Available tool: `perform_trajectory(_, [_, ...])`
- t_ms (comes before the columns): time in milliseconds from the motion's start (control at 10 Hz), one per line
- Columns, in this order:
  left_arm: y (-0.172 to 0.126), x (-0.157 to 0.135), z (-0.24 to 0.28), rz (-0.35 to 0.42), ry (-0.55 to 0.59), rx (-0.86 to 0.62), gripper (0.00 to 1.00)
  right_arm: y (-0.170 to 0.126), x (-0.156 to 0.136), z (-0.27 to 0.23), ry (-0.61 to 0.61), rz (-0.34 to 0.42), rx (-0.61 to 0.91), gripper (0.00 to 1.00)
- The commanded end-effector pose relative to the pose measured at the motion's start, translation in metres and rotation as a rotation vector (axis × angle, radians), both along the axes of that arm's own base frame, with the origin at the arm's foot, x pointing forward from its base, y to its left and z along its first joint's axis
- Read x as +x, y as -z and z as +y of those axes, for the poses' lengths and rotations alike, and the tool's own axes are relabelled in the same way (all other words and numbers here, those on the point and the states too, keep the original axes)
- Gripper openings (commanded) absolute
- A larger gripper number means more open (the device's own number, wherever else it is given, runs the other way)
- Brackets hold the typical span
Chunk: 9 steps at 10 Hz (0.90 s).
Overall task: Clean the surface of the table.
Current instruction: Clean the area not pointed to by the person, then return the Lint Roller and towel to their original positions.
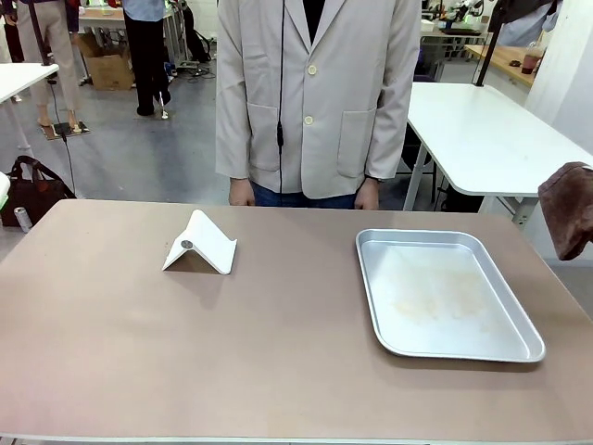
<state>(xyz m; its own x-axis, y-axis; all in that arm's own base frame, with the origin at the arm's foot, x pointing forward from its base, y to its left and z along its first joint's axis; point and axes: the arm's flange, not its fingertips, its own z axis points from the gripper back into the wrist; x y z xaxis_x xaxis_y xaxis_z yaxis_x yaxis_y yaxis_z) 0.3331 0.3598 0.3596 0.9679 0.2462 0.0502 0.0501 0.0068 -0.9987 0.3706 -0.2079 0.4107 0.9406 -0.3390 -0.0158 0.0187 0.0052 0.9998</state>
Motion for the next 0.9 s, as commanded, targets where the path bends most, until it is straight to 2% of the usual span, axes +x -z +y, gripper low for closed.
perform_trajectory(0, [-0.0042, -0.0054, -0.0018, -0.025, -0.005, -0.006, 0.03, -0.0064, -0.0008, 0.0004, -0.001, 0.017, 0.000, 0.11])
perform_trajectory(800, [-0.0042, -0.0054, -0.0018, -0.025, -0.005, -0.006, 0.03, -0.0064, -0.0008, 0.0004, -0.001, 0.017, 0.000, 0.11])
